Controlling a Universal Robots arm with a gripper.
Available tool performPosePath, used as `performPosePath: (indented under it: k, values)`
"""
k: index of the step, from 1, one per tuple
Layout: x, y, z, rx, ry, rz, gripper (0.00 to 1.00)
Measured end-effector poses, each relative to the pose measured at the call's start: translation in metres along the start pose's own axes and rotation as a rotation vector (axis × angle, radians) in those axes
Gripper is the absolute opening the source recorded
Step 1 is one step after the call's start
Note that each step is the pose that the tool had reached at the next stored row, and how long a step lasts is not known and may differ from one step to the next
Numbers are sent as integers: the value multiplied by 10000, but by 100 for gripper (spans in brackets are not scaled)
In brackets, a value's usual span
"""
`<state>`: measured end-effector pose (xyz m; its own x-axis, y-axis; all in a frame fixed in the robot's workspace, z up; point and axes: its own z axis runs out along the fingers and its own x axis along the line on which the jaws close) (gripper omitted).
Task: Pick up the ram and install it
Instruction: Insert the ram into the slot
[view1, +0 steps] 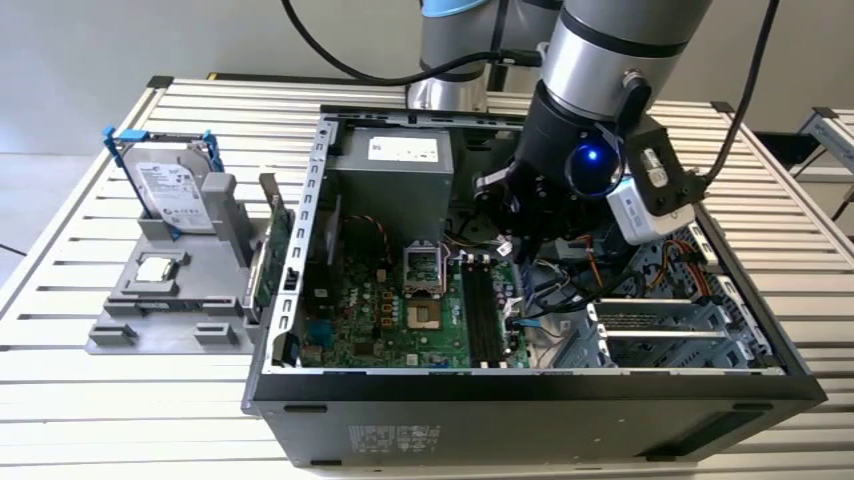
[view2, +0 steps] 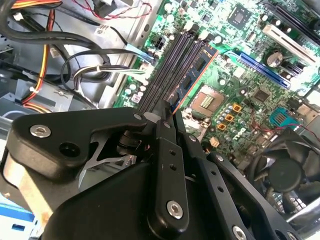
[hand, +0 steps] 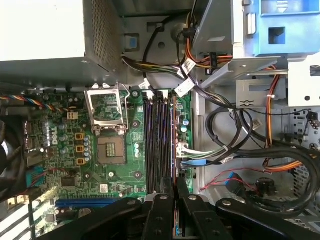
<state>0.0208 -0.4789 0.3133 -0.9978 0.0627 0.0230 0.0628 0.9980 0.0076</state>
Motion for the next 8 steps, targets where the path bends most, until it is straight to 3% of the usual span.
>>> performPosePath:
  k: [8]
  values:
    - [-1,2,131,-1,0,0,0]
